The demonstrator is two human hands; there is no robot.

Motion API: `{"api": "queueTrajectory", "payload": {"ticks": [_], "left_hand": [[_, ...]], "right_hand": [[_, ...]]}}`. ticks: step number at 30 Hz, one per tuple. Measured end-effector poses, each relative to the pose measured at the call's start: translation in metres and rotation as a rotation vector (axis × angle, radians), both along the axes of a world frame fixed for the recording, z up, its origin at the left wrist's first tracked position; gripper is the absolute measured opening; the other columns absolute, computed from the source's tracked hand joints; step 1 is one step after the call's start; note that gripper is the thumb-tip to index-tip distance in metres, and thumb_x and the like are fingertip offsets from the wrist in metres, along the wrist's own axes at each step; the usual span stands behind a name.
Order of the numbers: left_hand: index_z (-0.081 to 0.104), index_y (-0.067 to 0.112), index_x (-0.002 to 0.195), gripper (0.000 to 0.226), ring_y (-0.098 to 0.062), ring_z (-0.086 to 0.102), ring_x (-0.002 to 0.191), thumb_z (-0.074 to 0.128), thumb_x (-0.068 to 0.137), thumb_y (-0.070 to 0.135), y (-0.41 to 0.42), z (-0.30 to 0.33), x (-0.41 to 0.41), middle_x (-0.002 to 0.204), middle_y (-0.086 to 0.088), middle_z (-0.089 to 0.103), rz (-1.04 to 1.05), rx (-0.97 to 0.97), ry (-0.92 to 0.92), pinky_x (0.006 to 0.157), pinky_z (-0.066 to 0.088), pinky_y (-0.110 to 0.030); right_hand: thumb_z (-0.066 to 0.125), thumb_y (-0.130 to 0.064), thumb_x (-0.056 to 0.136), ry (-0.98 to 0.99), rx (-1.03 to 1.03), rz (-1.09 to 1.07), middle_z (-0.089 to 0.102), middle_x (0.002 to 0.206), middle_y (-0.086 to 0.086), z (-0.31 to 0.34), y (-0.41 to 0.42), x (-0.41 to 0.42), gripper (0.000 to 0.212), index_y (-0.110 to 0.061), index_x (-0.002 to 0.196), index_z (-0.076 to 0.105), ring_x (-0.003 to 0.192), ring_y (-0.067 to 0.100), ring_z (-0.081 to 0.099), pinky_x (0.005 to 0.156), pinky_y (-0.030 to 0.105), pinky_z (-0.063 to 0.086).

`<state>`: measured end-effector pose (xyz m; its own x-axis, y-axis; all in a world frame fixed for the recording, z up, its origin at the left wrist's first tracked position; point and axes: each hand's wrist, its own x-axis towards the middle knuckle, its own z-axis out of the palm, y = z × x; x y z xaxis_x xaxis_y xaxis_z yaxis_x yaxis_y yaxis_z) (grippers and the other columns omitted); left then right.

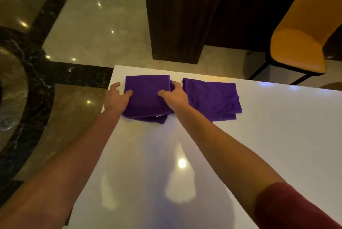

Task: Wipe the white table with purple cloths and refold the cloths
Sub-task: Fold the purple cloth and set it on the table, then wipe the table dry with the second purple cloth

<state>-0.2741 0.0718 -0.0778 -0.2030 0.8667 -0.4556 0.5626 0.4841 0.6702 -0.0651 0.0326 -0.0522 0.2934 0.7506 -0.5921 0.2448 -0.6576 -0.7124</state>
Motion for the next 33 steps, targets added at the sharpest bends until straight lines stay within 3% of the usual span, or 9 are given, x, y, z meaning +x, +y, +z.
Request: {"api": "queueTrajectory", "payload": {"ticks": [3,6,9,15,19,24,26,29,33], "left_hand": [[0.045,0.024,0.151,0.068,-0.027,0.065,0.105,0.076,0.093,0.042,-0.003,0.006,0.0,0.132,-0.008,0.062,0.117,-0.123,-0.354,0.087,0.055,-0.04],[0.064,0.01,0.125,0.044,-0.029,0.069,0.099,0.074,0.094,0.039,-0.013,0.003,0.005,0.118,-0.014,0.072,-0.021,-0.127,-0.268,0.089,0.054,-0.042],[0.068,0.002,0.122,0.037,-0.037,0.066,0.113,0.068,0.099,0.031,-0.029,0.011,0.007,0.121,-0.018,0.071,-0.104,-0.079,-0.128,0.101,0.054,-0.051],[0.065,0.034,0.115,0.014,-0.022,0.069,0.111,0.062,0.104,0.026,-0.088,0.077,0.04,0.118,0.004,0.073,-0.138,-0.159,-0.509,0.089,0.06,-0.042],[0.064,0.035,0.122,0.021,-0.014,0.077,0.097,0.062,0.104,0.023,-0.136,0.121,0.099,0.123,0.002,0.074,-0.26,-0.088,-0.628,0.075,0.064,-0.03],[0.029,0.055,0.155,0.077,-0.018,0.05,0.133,0.07,0.099,0.022,-0.222,0.126,0.185,0.152,0.016,0.036,-0.469,-0.027,-0.511,0.108,0.052,-0.047],[0.042,0.06,0.146,0.072,-0.017,0.052,0.132,0.067,0.1,0.01,-0.264,0.112,0.223,0.152,0.015,0.039,-0.532,-0.039,-0.539,0.107,0.054,-0.043],[0.076,0.043,0.113,0.053,-0.019,0.061,0.124,0.056,0.099,-0.004,-0.314,0.091,0.265,0.134,0.007,0.066,-0.564,-0.079,-0.57,0.098,0.052,-0.029],[0.082,0.023,0.102,0.037,-0.016,0.066,0.109,0.055,0.102,-0.001,-0.366,0.073,0.338,0.112,0.006,0.076,-0.352,-0.17,-0.603,0.085,0.054,-0.024]], "right_hand": [[0.08,-0.036,0.093,0.095,-0.128,-0.107,0.059,0.139,0.013,-0.011,0.002,-0.004,0.079,-0.016,0.157,0.039,0.099,0.027,0.063,0.068,0.035,0.056],[0.084,-0.039,0.088,0.085,-0.181,0.016,0.066,0.109,0.012,-0.013,-0.007,-0.009,0.062,-0.005,0.133,0.059,0.082,0.026,0.063,0.057,0.032,0.049],[0.085,-0.039,0.088,0.058,-0.054,0.099,0.061,0.115,0.001,-0.001,-0.038,0.0,0.06,-0.015,0.136,0.058,0.1,0.022,0.062,0.072,0.03,0.052],[0.086,-0.031,0.088,0.253,0.081,-0.145,0.058,0.129,-0.001,0.05,-0.137,0.062,0.053,-0.03,0.132,0.057,0.109,0.02,0.062,0.086,0.034,0.062],[0.077,-0.02,0.096,0.369,0.134,-0.193,0.053,0.145,0.004,0.086,-0.203,0.115,0.068,-0.036,0.153,0.042,0.118,0.03,0.066,0.094,0.041,0.064],[0.069,-0.012,0.099,0.247,0.034,0.041,0.07,0.127,0.011,0.09,-0.296,0.182,0.065,-0.037,0.154,0.048,0.085,0.019,0.072,0.069,0.027,0.059],[0.066,-0.008,0.098,0.209,0.048,0.006,0.07,0.127,0.011,0.078,-0.334,0.216,0.057,-0.036,0.148,0.057,0.09,0.02,0.071,0.074,0.027,0.061],[0.064,-0.004,0.097,0.176,0.064,-0.029,0.07,0.133,0.006,0.061,-0.377,0.265,0.049,-0.027,0.14,0.067,0.099,0.013,0.069,0.074,0.017,0.057],[0.065,-0.004,0.098,0.063,0.105,0.024,0.067,0.135,0.0,0.049,-0.418,0.359,0.047,-0.026,0.139,0.067,0.104,0.01,0.065,0.075,0.01,0.05]]}}
